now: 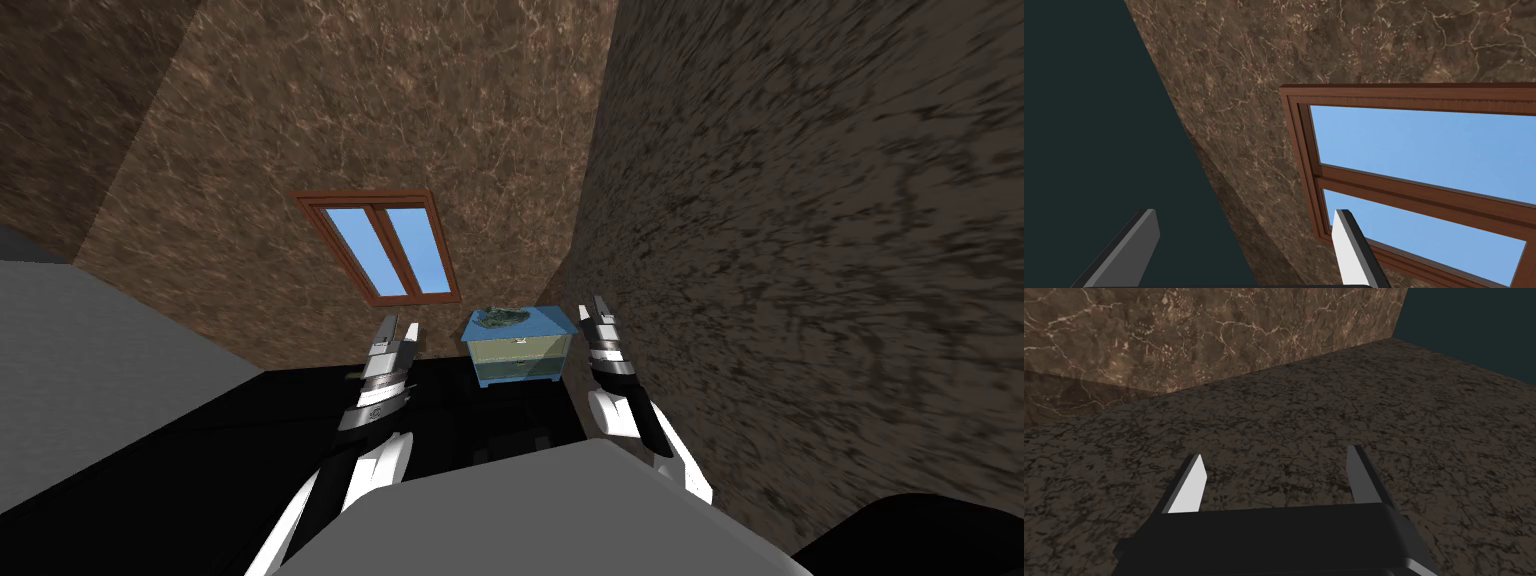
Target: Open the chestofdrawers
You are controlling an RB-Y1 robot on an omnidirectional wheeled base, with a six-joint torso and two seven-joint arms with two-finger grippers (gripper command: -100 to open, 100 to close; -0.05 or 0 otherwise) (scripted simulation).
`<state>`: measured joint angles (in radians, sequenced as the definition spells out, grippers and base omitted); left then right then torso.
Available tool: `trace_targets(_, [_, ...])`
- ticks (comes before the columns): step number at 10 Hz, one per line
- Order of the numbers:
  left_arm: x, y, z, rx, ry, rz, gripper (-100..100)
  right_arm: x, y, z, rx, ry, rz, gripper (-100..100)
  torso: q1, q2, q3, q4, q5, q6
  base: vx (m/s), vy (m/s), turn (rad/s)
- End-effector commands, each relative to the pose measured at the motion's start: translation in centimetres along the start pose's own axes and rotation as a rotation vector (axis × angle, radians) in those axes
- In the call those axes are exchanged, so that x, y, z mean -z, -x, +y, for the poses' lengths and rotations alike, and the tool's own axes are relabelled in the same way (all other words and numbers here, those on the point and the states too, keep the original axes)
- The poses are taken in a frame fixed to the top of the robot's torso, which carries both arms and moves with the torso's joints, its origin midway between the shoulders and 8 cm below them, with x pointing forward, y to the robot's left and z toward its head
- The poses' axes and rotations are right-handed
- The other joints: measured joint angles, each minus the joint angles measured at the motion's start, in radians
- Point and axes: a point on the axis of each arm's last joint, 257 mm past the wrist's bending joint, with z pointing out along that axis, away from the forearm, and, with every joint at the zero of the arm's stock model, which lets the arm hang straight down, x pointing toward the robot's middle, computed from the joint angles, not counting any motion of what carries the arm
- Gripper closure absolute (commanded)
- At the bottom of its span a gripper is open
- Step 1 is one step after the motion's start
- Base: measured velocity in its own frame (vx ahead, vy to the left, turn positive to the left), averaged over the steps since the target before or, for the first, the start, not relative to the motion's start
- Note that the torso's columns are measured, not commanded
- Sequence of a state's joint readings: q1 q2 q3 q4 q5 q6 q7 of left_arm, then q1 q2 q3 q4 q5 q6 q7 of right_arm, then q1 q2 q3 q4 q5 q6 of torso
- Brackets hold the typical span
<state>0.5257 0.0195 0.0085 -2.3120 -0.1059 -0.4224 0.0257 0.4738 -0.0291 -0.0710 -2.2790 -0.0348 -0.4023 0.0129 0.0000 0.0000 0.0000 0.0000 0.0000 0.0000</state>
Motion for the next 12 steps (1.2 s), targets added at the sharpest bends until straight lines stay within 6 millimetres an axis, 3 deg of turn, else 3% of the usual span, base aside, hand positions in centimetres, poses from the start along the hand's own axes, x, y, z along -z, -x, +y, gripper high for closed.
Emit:
trace_targets(1, [0.0,0.0,0.0,0.0,0.0,0.0,0,0.0,0.0,0.0,0.0,0.0,0.0,0,0.0,0.04,-0.082,0.041,0.0,0.0,0.0,0.0,0.0])
trace_targets(9, [0.0,0.0,0.0,0.0,0.0,0.0,0,0.0,0.0,0.0,0.0,0.0,0.0,0,0.0,0.618,-1.234,0.617,0.0,0.0,0.0,0.0,0.0])
trace_targets(10, [0.0,0.0,0.0,0.0,0.0,0.0,0,0.2,-0.7,-1.3,0.021,-0.035,0.035,-100,0.0,0.691,-1.382,0.691,0.0,0.0,0.014,0.01,0.076])
trace_targets(12, [0.0,0.0,0.0,0.0,0.0,0.0,0,0.8,-2.0,-4.4,0.061,-0.12,0.092,-100,0.001,0.733,-1.471,0.734,0.0,0.0,0.022,0.022,0.11])
